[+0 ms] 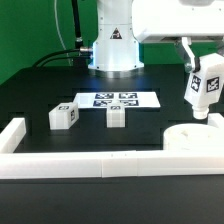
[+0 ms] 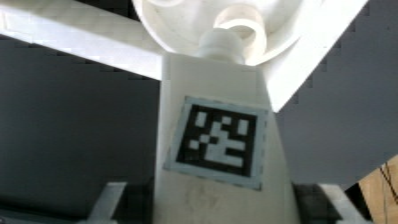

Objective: Assemble stool

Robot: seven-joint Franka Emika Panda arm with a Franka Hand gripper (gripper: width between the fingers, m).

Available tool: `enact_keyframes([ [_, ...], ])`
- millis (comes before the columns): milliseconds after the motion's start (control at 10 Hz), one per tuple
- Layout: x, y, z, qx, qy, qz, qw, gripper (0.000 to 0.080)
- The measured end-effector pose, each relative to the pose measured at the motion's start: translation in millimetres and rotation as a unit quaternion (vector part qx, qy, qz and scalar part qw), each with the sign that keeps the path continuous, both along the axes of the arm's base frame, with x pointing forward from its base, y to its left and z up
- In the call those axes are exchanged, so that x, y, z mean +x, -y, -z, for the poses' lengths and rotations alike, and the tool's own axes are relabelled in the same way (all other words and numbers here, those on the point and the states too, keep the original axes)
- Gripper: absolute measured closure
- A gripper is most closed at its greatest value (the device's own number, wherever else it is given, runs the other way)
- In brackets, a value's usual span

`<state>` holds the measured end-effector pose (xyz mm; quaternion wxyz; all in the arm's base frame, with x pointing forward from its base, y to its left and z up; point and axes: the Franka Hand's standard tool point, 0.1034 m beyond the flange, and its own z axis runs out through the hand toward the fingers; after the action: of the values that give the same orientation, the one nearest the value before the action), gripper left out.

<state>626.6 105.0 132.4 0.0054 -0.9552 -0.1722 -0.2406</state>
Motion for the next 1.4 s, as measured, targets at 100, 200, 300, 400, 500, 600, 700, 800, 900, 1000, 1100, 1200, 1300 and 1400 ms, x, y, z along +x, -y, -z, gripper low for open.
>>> enact_keyframes([
  [100,-0.2,-8.2,3.4,0.0,0.004,-0.007,1.0,0.0474],
  [200,0.4,-11.3,6.4,-0.004,0.003,-0.013,1.0,0.0474],
  [300,2.0,-9.2,8.0,-0.011,0.004,-0.017,1.0,0.0474],
  [400,3.8,-3.1,11.0,-0.02,0.004,-0.024,0.999,0.0474],
  [500,3.5,-0.9,15.2,-0.023,0.002,-0.026,0.999,0.0474],
  [600,2.8,-1.5,18.8,-0.023,0.004,-0.028,0.999,0.0474],
  [700,1.5,-2.0,22.6,-0.024,0.001,-0.029,0.999,0.0474],
  [800,1.6,-4.7,24.2,-0.023,0.001,-0.03,0.999,0.0474],
  [900,3.6,-6.4,26.4,-0.023,0.0,-0.031,0.999,0.0474],
  [1000,7.8,-6.2,26.4,-0.023,0.002,-0.031,0.999,0.0474],
  [1100,13.4,-3.8,27.8,-0.023,0.004,-0.029,0.999,0.0474],
  [1200,17.9,-1.3,30.2,-0.023,0.006,-0.027,0.999,0.0474],
  [1300,21.7,-1.4,30.8,-0.023,0.009,-0.026,0.999,0.0474],
  [1400,25.1,-2.5,30.9,-0.021,0.016,-0.026,0.999,0.0474],
])
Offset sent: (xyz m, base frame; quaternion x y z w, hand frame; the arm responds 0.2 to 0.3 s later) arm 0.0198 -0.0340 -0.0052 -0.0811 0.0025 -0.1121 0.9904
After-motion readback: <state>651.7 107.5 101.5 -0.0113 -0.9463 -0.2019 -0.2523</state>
